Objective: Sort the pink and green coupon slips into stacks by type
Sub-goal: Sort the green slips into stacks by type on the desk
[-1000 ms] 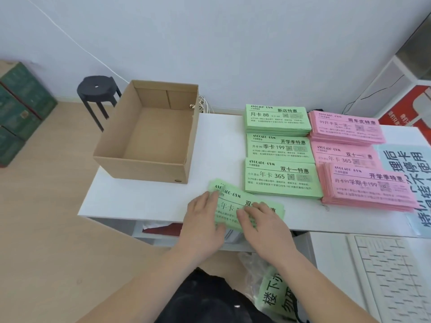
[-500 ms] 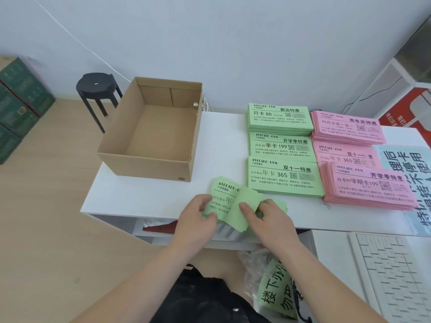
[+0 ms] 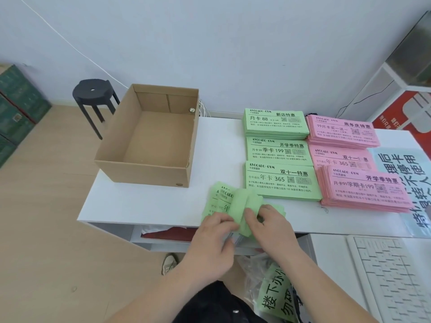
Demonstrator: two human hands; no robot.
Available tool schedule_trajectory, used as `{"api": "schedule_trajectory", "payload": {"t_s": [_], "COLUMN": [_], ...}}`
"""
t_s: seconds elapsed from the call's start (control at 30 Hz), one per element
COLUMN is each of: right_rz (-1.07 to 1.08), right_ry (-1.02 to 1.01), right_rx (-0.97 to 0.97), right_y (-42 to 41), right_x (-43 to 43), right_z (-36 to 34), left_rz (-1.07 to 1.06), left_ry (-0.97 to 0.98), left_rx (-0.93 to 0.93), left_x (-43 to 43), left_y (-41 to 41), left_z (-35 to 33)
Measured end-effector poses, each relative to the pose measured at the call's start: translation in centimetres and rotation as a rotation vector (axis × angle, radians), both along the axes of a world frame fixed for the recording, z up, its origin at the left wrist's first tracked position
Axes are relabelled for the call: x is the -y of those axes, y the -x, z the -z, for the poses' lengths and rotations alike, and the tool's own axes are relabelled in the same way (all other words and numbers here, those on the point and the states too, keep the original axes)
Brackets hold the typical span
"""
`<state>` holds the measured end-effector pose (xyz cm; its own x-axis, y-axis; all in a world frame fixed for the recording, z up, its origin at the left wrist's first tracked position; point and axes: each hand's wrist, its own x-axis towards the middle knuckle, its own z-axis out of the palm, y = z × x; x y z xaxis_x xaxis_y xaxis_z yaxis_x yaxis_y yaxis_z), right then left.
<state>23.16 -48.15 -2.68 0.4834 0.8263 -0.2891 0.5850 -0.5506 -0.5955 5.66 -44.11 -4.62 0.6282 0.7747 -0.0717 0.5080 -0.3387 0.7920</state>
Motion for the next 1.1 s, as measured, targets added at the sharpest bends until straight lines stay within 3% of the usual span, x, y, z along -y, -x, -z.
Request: {"api": "schedule_trajectory", "payload": {"t_s": [0.13, 0.2, 0.27, 0.4, 0.43, 0.53, 0.6, 0.67, 0.8, 0.9, 1.1], "right_rz": [-0.026, -0.032, -0.048, -0.046, -0.042, -0.014, 0.008, 0.018, -0.027, -0.05, -0.035], "right_ry": [0.011, 0.01, 0.014, -0.001, -0.003, -0.021, -0.028, -0.022, -0.018, -0.023, -0.014], "right_rx": [0.048, 0.048, 0.057, 0.063, 0.051, -0.02, -0.079, -0.135, -0.112, -0.077, -0.103], "right_y": [0.3, 0.1, -0.1, 0.0, 0.0, -0.2, -0.4, -0.8, -1.2, -1.0, -1.1], "right_x": [-0.2, -0.2, -0.1, -0.1, -0.1, -0.2, -0.2, -0.1, 0.4, 0.4, 0.1], "right_z": [0.5, 0.5, 0.6, 0.7, 0.5, -0.1, -0.5, -0.7, -0.4, -0.2, -0.6], "left_rz": [-0.389, -0.455, -0.49, -0.523, -0.466, -0.173, 0.0, 0.05, -0.11, -0.239, -0.295], "left_ry": [0.145, 0.317, 0.521, 0.712, 0.675, 0.247, 0.073, 0.108, 0.302, 0.372, 0.457], "left_rx": [-0.036, -0.027, 0.132, 0.256, 0.23, 0.007, -0.116, -0.136, 0.079, 0.073, 0.095], "left_x": [-2.6, -3.4, -3.4, -3.9, -3.5, -1.3, 0.4, 1.2, 0.3, -1.0, -1.4], "left_y": [0.6, 0.5, 0.0, -0.6, -0.8, -1.4, -1.9, -2.2, -2.5, -2.5, -2.5], "left_z": [0.3, 0.1, -0.6, -1.7, -1.9, -1.6, -1.6, -1.4, -1.1, -1.0, -0.9]}}
